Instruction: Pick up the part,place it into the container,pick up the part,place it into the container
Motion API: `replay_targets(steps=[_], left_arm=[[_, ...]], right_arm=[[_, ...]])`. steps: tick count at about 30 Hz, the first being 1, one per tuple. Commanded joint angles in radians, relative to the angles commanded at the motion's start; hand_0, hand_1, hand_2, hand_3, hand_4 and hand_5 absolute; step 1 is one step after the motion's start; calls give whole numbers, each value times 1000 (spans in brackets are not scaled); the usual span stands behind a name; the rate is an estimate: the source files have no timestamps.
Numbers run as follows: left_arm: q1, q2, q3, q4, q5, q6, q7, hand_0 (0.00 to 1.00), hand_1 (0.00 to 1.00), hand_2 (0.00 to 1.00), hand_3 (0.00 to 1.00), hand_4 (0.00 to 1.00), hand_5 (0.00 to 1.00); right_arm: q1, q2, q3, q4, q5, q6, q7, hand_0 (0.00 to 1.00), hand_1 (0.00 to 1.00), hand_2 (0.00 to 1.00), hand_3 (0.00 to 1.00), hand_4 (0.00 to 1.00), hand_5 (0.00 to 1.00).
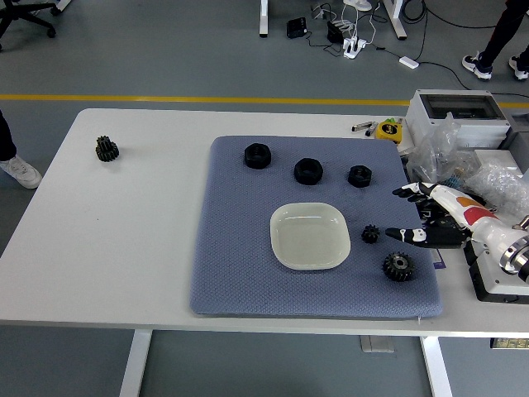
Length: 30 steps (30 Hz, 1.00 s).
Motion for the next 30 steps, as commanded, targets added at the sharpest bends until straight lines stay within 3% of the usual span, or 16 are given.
replay_targets(steps=[10,13,30], left_arm=[[-1,1,4,0,-7,1,-2,656,672,625,556,599,494],[-2,1,4,0,-6,1,-1,656,672,626,555,599,494],[-3,2,3,0,-7,2,-1,658,672,626,555,598,494]], right_arm=[[55,-24,-88,-22,-332,24,-4,648,701,743,756,998,403],[69,-22,-108,-41,-334,31,-6,605,674,714,730,998,383],[88,-17,-185,-77,-253,44,2,574,656,695,686,998,384]])
